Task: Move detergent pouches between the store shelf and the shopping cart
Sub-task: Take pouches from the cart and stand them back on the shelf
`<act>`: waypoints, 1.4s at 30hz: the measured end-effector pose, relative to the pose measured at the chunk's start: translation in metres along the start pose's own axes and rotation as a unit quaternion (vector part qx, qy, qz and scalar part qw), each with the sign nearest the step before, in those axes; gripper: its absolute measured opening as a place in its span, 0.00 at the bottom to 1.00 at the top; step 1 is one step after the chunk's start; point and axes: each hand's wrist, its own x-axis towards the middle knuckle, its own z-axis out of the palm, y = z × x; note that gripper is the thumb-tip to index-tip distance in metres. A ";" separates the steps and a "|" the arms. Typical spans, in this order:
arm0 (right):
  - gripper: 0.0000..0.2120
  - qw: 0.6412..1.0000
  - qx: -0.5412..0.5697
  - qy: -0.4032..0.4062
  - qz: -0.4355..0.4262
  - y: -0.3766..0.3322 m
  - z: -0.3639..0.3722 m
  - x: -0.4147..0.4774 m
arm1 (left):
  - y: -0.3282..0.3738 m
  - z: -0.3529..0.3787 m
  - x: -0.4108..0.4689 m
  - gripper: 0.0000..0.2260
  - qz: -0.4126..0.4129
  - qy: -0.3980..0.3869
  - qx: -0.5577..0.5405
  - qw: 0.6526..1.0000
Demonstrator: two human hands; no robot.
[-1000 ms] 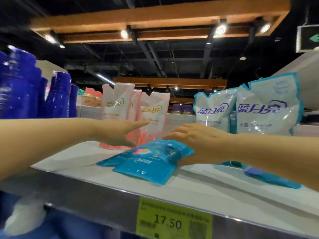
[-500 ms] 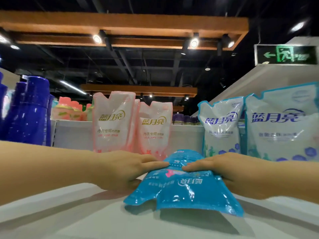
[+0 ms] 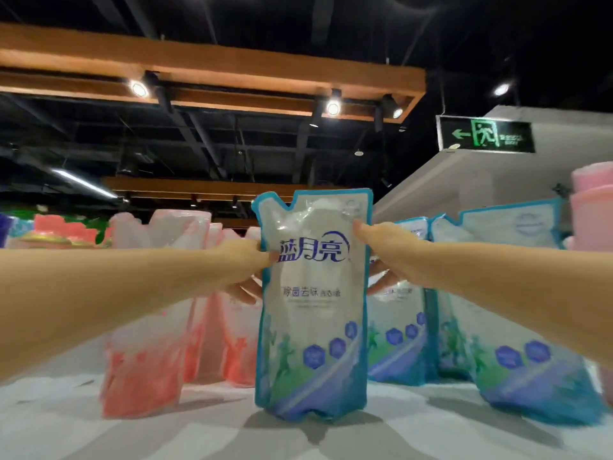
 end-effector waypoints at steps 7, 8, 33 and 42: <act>0.23 0.997 0.026 0.011 0.075 0.022 0.006 0.022 | -0.022 0.027 0.010 0.15 -0.066 -0.049 -0.088 0.993; 0.23 0.996 0.015 0.006 0.085 0.029 0.007 0.017 | -0.027 0.030 0.005 0.15 -0.083 -0.075 -0.079 0.991; 0.49 0.978 -0.203 -0.036 -0.018 0.088 0.046 0.015 | -0.041 0.092 0.022 0.40 -0.093 0.008 0.015 0.996; 0.36 0.951 -0.305 0.009 0.047 0.106 -0.004 -0.012 | -0.036 0.083 0.000 0.36 0.005 0.026 0.127 0.992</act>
